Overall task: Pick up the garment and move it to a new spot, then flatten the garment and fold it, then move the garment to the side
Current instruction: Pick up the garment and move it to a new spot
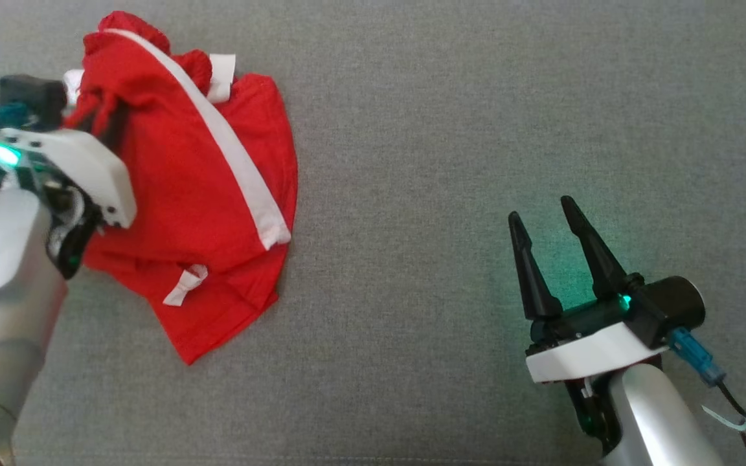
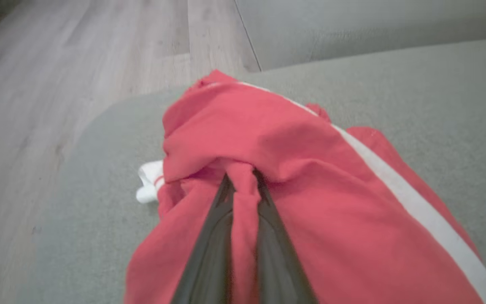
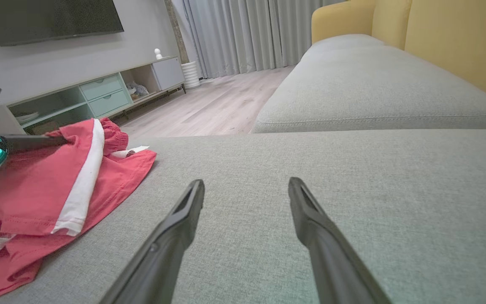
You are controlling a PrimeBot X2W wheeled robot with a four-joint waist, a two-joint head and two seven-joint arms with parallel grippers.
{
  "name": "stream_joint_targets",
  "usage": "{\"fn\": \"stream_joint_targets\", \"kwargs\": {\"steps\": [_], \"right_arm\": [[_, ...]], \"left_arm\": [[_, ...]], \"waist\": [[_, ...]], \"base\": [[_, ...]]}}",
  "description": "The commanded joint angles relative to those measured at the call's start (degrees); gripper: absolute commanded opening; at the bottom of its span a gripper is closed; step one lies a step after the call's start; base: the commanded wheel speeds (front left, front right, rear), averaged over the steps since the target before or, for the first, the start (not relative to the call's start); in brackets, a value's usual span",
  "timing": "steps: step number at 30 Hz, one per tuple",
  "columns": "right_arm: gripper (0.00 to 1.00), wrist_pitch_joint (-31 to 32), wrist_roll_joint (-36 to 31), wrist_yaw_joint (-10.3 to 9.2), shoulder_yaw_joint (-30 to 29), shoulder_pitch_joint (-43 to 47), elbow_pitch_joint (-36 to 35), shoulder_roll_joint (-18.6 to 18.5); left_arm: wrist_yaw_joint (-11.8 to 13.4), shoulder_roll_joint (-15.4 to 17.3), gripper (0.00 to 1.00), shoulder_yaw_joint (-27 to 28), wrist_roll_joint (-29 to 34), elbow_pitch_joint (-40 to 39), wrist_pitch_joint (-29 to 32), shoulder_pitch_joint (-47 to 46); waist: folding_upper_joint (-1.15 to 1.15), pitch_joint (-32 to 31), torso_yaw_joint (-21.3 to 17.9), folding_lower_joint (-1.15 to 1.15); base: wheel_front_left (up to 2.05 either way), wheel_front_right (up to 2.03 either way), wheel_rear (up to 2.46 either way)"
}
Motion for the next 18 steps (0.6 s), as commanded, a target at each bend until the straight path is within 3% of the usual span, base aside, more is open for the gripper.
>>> {"fn": "stream_joint_targets", "kwargs": {"steps": [1, 8, 12, 18], "right_arm": [[1.00, -0.6, 0.5, -0.04, 1.4, -1.4, -1.3, -0.2], [1.00, -0.6, 1.4, -0.04, 1.7, 0.3, -0.6, -0.2], [1.00, -0.6, 2.0, -0.04, 1.4, 1.5, -0.5, -0.2], [1.00, -0.6, 2.6, -0.04, 1.1, 2.0, -0.8, -0.2]], "left_arm": [[0.1, 3.5, 0.00, 2.3, 0.6, -1.5, -4.0, -4.7], [0.1, 1.5, 0.00, 4.2, -0.3, -5.4, -18.6, -6.4], [0.1, 1.2, 0.00, 2.8, -0.7, -10.6, -20.1, -5.9], [0.1, 0.0, 0.00, 0.2, -1.9, -17.8, -17.3, -4.6]], "waist": [[0.00, -1.0, -0.1, 0.00], [0.00, -6.6, -0.9, 0.00], [0.00, -9.5, -1.7, 0.00], [0.00, -11.0, -3.9, 0.00]], "base": [[0.00, 0.00, 0.00], [0.00, 0.00, 0.00], [0.00, 0.00, 0.00], [0.00, 0.00, 0.00]]}}
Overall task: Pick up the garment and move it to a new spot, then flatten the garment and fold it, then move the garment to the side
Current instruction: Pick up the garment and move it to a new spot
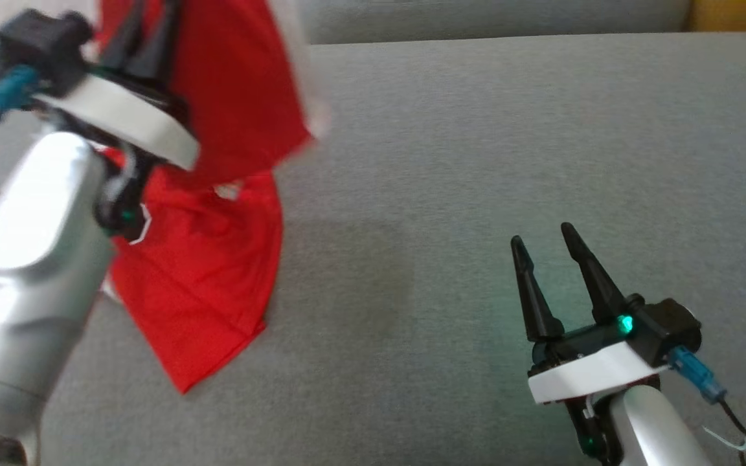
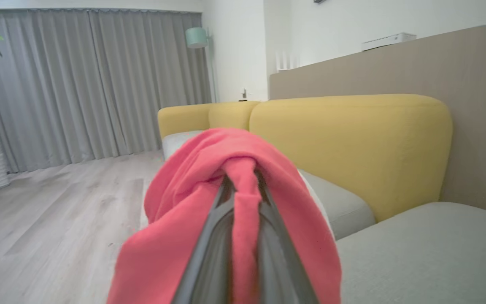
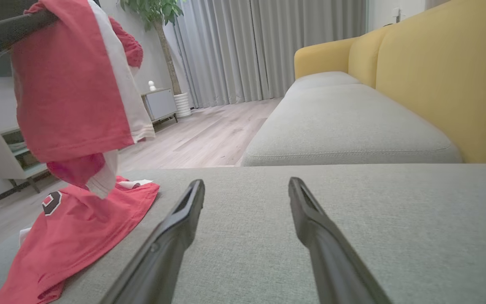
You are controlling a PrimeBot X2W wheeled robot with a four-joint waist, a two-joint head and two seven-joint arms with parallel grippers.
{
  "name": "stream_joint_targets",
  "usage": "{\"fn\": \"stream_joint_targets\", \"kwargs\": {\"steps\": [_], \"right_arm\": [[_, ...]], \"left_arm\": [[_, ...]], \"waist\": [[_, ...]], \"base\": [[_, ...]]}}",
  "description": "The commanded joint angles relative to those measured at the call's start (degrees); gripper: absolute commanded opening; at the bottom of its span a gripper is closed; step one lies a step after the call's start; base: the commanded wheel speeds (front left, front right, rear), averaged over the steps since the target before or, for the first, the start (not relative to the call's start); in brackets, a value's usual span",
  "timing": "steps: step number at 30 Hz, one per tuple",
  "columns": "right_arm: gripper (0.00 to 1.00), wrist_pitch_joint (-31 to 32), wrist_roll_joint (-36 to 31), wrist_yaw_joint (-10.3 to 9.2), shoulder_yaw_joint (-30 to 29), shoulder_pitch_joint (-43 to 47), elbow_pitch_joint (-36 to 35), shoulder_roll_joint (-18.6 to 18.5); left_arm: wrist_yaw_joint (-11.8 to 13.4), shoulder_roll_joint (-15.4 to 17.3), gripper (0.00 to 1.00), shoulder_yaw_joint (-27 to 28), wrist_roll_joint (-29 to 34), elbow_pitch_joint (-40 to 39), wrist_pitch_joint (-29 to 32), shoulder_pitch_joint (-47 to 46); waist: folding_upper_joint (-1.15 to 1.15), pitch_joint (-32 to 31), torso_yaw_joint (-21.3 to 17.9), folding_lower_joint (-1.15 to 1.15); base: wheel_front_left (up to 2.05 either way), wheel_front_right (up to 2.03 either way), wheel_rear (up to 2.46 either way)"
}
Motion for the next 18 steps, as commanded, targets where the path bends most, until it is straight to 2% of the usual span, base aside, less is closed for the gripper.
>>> {"fn": "stream_joint_targets", "kwargs": {"steps": [1, 9, 16, 17, 18], "right_arm": [[1.00, -0.6, 0.5, -0.04, 1.1, -0.9, -2.0, -0.2], [1.00, -0.6, 3.7, -0.04, 1.1, -2.4, -3.4, -0.2], [1.00, -0.6, 6.3, -0.04, 1.6, -4.2, -5.1, -0.2], [1.00, -0.6, 6.7, -0.04, 1.5, -4.4, -5.3, -0.2], [1.00, -0.6, 7.1, -0.04, 1.5, -4.5, -5.5, -0.2]], "left_arm": [[0.1, 1.3, 0.00, 1.5, -0.2, -2.0, 0.4, -1.6], [0.5, -1.5, 0.00, -2.6, 0.2, -9.2, 5.2, -0.7], [0.7, -5.4, 0.00, -7.2, 2.2, -9.3, 6.4, -1.2], [0.6, -6.2, 0.16, -8.0, 2.0, -8.6, 6.4, -1.0], [0.5, -6.8, 0.80, -9.0, 1.7, -8.0, 6.6, -0.8]], "waist": [[0.00, -0.4, -1.2, 0.01], [0.00, 2.3, -8.7, 0.01], [0.00, 6.3, -17.5, 0.01], [0.00, 6.8, -18.5, 0.01], [0.00, 7.2, -19.5, 0.01]], "base": [[0.00, 0.00, 0.00], [0.00, 0.00, 0.00], [0.00, 0.00, 0.00], [0.00, 0.00, 0.00], [0.00, 0.00, 0.00]]}}
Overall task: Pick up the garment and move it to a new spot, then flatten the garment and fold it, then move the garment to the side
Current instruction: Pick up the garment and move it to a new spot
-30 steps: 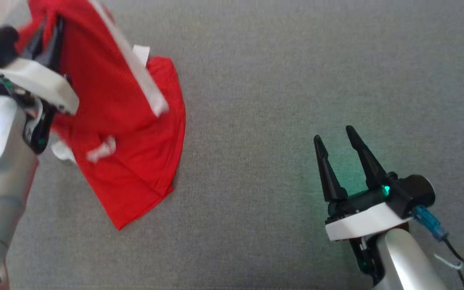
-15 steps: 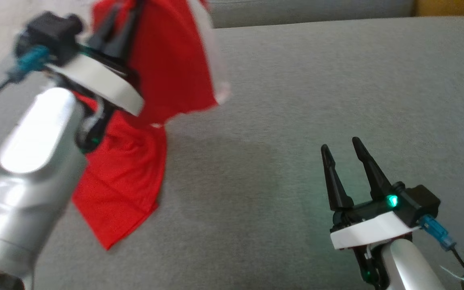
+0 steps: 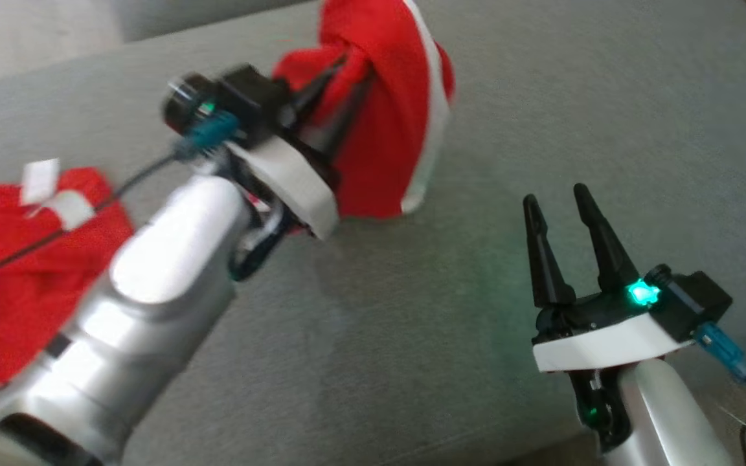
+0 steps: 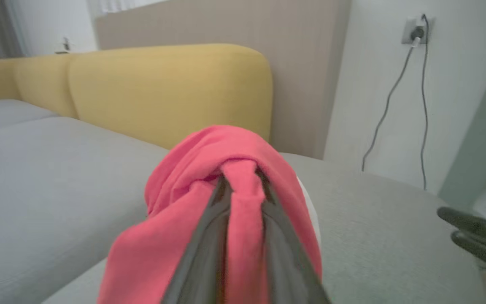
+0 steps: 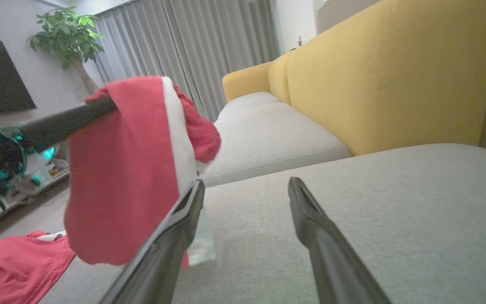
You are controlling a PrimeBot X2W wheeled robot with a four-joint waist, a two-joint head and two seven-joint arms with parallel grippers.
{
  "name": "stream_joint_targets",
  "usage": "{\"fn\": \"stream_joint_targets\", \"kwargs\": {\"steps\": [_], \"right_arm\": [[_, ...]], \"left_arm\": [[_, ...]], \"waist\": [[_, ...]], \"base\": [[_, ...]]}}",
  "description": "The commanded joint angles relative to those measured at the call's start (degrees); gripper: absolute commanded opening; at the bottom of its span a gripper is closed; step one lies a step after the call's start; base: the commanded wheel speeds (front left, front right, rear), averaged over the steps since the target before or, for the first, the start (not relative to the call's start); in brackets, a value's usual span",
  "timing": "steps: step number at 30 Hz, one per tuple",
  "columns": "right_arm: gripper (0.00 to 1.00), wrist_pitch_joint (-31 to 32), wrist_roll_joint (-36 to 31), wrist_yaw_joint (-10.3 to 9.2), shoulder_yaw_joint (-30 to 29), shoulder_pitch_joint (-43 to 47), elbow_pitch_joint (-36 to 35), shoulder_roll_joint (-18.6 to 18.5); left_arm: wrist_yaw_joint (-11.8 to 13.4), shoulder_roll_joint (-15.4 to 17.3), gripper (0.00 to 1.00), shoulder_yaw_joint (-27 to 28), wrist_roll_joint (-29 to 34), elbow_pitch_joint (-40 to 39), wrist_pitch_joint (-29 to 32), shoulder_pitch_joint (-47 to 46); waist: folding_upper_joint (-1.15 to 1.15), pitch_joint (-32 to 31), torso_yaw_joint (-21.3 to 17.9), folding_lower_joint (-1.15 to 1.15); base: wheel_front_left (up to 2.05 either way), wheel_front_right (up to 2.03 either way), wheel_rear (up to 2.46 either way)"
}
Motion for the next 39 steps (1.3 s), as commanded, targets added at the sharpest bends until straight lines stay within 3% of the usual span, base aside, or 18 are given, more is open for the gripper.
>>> {"fn": "stream_joint_targets", "kwargs": {"steps": [1, 7, 16, 24, 28, 29, 32, 35, 39], "right_arm": [[1.00, -0.6, 0.8, -0.04, 1.2, -1.7, -2.2, -0.2], [1.00, -0.6, 1.4, -0.04, -0.3, -1.3, -2.7, -0.2], [1.00, -0.6, -1.0, -0.04, -2.4, -0.2, -1.8, -0.2], [1.00, -0.6, -2.7, -0.04, -4.0, 1.9, -0.4, -0.2], [1.00, -0.6, -3.5, -0.04, -4.4, 3.1, 0.0, -0.2], [1.00, -0.6, -3.9, -0.04, -4.5, 3.8, 0.2, -0.2], [1.00, -0.6, -4.3, -0.04, -4.7, 4.5, 0.5, -0.2], [1.00, -0.6, -4.5, -0.04, -4.8, 4.8, 0.7, -0.2], [1.00, -0.6, -4.5, -0.04, -5.0, 4.8, 1.0, -0.2]], "left_arm": [[-0.1, 0.4, 1.00, 0.5, -0.3, -0.5, 0.2, -2.5], [-0.2, 1.0, 1.00, -0.3, 0.3, 3.7, -3.2, -4.1], [3.4, 6.1, 1.00, 3.4, 1.9, 6.1, -11.4, -1.8], [11.3, 11.6, 1.00, 7.7, 3.2, -2.4, -13.4, 14.1], [14.6, 11.2, 1.00, 11.0, 4.2, -8.6, -13.5, 22.3], [16.7, 10.1, 1.00, 12.9, 5.6, -12.3, -13.5, 27.8], [18.5, 7.8, 1.00, 15.3, 7.9, -17.0, -13.5, 34.8], [19.0, 5.4, 1.00, 17.9, 9.8, -20.1, -13.5, 39.2], [17.7, 3.6, 1.00, 20.0, 12.7, -21.2, -13.5, 41.5]], "waist": [[0.00, 3.0, -4.7, 0.00], [0.00, 3.3, -5.0, 0.00], [0.00, -0.8, 4.5, 0.00], [0.00, -5.3, 12.1, 0.00], [0.00, -6.6, 13.9, 0.00], [0.00, -7.3, 14.7, 0.00], [0.00, -8.0, 15.3, 0.00], [0.00, -8.4, 15.5, 0.00], [0.00, -8.1, 15.4, 0.00]], "base": [[0.00, 0.00, 0.00], [0.00, 0.00, 0.00], [0.00, 0.00, 0.00], [0.00, 0.00, 0.00], [0.00, 0.00, 0.00], [0.00, 0.00, 0.00], [0.00, 0.00, 0.00], [0.00, 0.00, 0.00], [0.00, 0.00, 0.00]]}}
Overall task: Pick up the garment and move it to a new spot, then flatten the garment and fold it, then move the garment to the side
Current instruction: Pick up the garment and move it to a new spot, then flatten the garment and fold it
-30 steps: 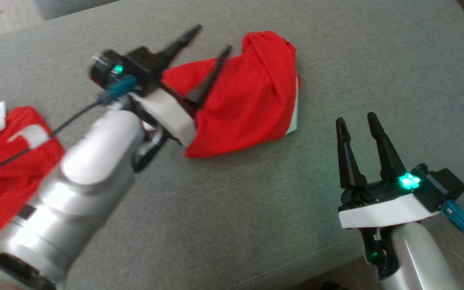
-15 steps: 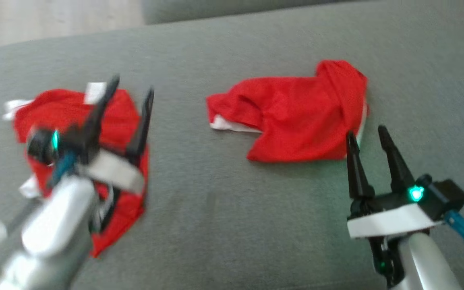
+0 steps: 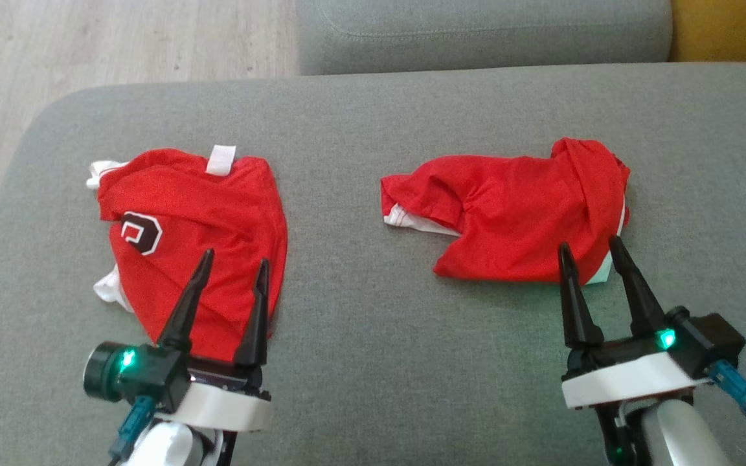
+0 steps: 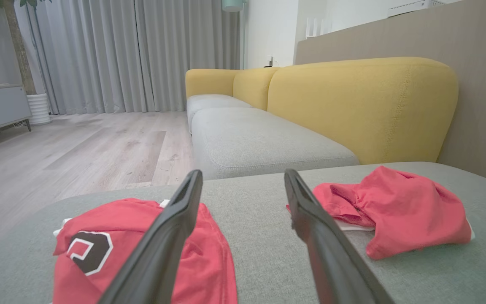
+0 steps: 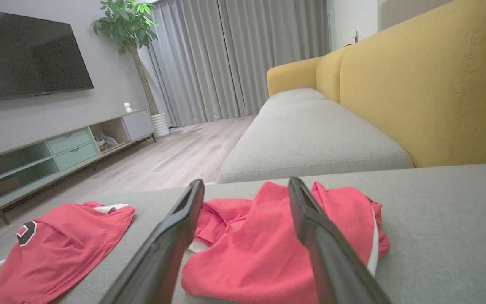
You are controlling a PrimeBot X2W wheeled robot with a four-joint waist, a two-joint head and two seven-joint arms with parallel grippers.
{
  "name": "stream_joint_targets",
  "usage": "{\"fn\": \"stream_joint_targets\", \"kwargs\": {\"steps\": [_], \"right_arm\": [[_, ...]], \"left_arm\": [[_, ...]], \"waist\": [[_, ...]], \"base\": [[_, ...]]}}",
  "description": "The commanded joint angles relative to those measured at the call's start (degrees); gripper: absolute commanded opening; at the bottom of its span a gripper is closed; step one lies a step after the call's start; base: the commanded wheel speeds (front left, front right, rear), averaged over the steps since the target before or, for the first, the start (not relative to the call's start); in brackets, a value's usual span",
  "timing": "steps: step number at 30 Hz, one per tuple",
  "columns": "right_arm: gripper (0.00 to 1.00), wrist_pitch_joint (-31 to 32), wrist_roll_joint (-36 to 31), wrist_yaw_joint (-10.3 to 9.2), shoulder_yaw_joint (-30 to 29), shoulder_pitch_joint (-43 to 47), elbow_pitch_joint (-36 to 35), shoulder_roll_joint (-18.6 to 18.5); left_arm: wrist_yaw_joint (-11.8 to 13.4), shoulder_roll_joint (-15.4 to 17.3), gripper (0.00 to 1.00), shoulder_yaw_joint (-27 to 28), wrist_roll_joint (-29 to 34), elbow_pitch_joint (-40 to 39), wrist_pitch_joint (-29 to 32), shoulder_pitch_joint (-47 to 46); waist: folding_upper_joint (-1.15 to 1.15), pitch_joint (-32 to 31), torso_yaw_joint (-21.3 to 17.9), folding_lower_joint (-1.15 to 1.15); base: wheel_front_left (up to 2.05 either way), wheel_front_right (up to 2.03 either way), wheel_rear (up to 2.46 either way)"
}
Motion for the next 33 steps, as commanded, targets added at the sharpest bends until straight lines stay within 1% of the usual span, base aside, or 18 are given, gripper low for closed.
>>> {"fn": "stream_joint_targets", "kwargs": {"steps": [1, 3, 6, 8, 10, 18, 21, 24, 25, 26, 27, 29, 30, 31, 33], "right_arm": [[1.00, -0.6, 0.0, -0.04, 1.0, -1.2, -1.3, -0.3], [1.00, -0.6, 0.1, -0.04, -0.2, -2.2, -0.9, -0.3], [1.00, -0.6, 1.0, -0.04, -3.9, -4.9, -0.1, -0.3], [1.00, -0.6, 0.9, -0.04, -6.2, -7.2, 2.5, -0.3], [1.00, -0.6, 0.8, -0.04, -8.4, -10.3, 7.1, -0.3], [1.00, 1.4, 2.2, -0.04, -18.3, -24.7, 29.8, -0.3], [1.00, 0.9, 2.2, -0.04, -19.8, -28.7, 36.9, -0.3], [1.00, 0.3, 2.6, -0.04, -19.2, -31.7, 42.4, -0.3], [0.90, 0.2, 2.6, -0.04, -18.8, -32.4, 43.8, -0.3], [0.08, -0.1, 2.3, -0.04, -18.5, -33.1, 44.8, -0.3], [0.00, -0.3, 1.3, -0.04, -18.7, -33.6, 45.1, -0.3], [0.00, -0.5, -1.0, -0.04, -19.7, -34.4, 44.6, -0.3], [0.00, -0.6, -2.2, -0.04, -20.7, -34.6, 43.1, -0.3], [0.00, -0.6, -2.2, -0.04, -20.7, -34.6, 43.1, -0.3], [0.00, -0.6, -4.2, -0.04, -22.6, -34.6, 39.9, -0.3]], "left_arm": [[-0.3, 0.5, 1.00, 2.5, 0.5, -1.9, -0.4, -2.1], [-1.2, -0.3, 1.00, 3.2, 1.5, -1.8, -0.5, -2.2], [-2.6, -1.4, 1.00, 4.2, 2.5, -1.4, -0.5, -3.0], [-3.5, -2.3, 1.00, 4.8, 3.1, -0.9, -0.5, -3.5], [-4.4, -3.1, 1.00, 5.2, 3.7, -0.2, -0.5, -4.0], [-8.0, -6.5, 1.00, 6.3, 5.7, 3.2, -0.5, -5.2], [-8.8, -7.8, 1.00, 7.2, 6.2, 4.0, -0.5, -5.5], [-9.6, -8.8, 1.00, 8.0, 7.0, 4.4, -0.5, -5.5], [-9.8, -9.1, 1.00, 8.3, 7.2, 4.5, -0.5, -5.5], [-10.1, -9.3, 1.00, 8.6, 7.5, 4.6, -0.5, -5.4], [-10.3, -9.5, 1.00, 9.0, 7.7, 4.8, -0.5, -5.2], [-10.8, -9.8, 1.00, 9.6, 8.1, 5.1, -0.5, -5.0], [-10.9, -10.0, 1.00, 10.0, 8.3, 5.3, -0.5, -4.8], [-10.9, -10.0, 1.00, 10.0, 8.3, 5.3, -0.5, -4.8], [-11.3, -10.4, 1.00, 10.7, 8.6, 5.5, -0.5, -4.5]], "waist": [[0.00, 0.3, -0.1, 0.01], [0.00, 1.1, -0.1, 0.01], [0.00, 2.7, 0.2, 0.01], [0.00, 3.8, 0.5, 0.01], [0.00, 5.1, 0.9, 0.01], [0.00, 7.9, 3.5, 0.01], [0.00, 8.3, 4.4, 0.01], [0.00, 8.5, 4.8, 0.01], [0.00, 8.5, 4.9, 0.01], [0.00, 8.5, 4.8, 0.01], [0.00, 8.4, 4.8, 0.01], [0.00, 8.0, 4.6, 0.01], [0.00, 7.8, 4.5, 0.01], [0.00, 7.8, 4.5, 0.01], [0.00, 7.1, 4.3, 0.01]], "base": [[0.00, 0.00, 0.00], [0.00, 0.00, 0.00], [0.00, 0.00, 0.00], [0.00, 0.00, 0.00], [0.00, 0.00, 0.00], [0.00, 0.00, 0.00], [0.00, 0.00, 0.00], [0.00, 0.00, 0.00], [0.00, 0.00, 0.00], [0.00, 0.00, 0.00], [0.00, 0.00, 0.00], [0.00, 0.00, 0.00], [0.00, 0.00, 0.00], [0.00, 0.00, 0.00], [0.00, 0.00, 0.00]]}}
